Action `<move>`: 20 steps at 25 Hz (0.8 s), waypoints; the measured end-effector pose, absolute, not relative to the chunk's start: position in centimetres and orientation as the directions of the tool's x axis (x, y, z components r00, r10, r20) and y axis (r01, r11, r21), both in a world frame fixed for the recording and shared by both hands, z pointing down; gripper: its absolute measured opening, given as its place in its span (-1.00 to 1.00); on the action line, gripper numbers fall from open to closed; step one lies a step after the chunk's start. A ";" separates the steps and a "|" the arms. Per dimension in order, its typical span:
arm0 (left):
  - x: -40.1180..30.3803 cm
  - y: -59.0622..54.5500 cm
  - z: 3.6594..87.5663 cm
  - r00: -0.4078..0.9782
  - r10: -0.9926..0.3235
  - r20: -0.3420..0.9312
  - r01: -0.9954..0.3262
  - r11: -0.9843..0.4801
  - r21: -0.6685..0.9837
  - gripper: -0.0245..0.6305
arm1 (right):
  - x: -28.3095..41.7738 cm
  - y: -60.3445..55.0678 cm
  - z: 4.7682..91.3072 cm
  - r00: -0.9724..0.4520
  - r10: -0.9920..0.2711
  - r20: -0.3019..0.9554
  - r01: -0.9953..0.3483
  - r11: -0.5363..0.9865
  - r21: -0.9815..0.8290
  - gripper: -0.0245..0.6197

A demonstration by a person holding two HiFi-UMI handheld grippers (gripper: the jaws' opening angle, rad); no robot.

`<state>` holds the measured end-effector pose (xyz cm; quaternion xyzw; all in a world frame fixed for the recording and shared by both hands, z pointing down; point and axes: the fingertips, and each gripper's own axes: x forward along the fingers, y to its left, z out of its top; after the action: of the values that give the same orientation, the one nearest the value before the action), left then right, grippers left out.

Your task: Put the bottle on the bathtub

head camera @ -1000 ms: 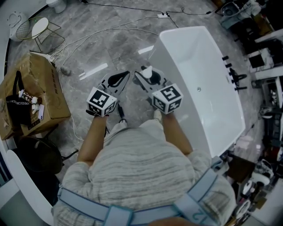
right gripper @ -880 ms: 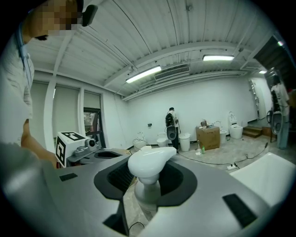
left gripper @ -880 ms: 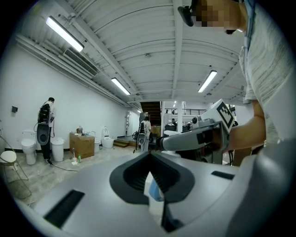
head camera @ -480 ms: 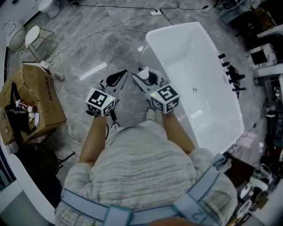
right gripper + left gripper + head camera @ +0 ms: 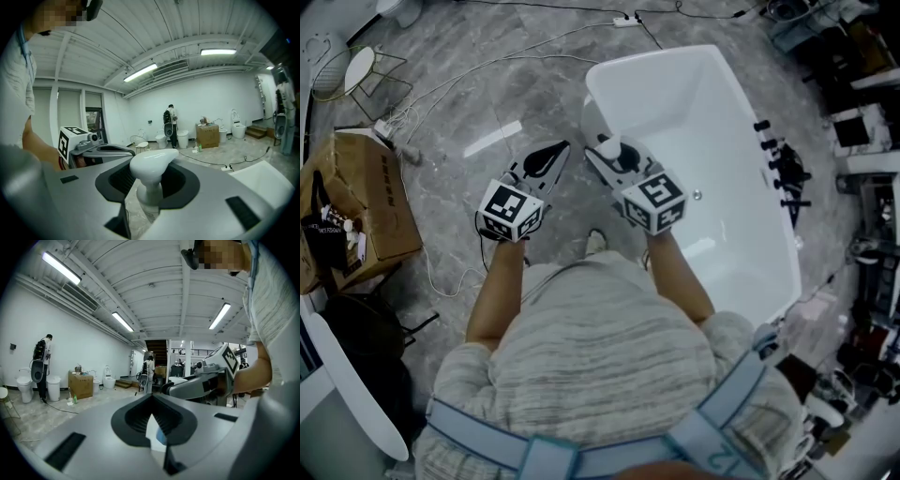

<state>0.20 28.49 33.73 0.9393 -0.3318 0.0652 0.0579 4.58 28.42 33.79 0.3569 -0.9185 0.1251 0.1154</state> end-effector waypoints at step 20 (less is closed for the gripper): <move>6.1 23.3 34.8 0.749 -0.635 0.190 -0.655 -0.753 0.064 -0.92 | 12.2 22.1 35.8 -0.714 -0.628 0.310 -0.693 0.696 -0.187 -0.50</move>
<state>6.11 23.35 34.84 0.9329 -0.3457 0.0785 0.0635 12.18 22.13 35.76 0.3614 -0.9141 0.1463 0.1116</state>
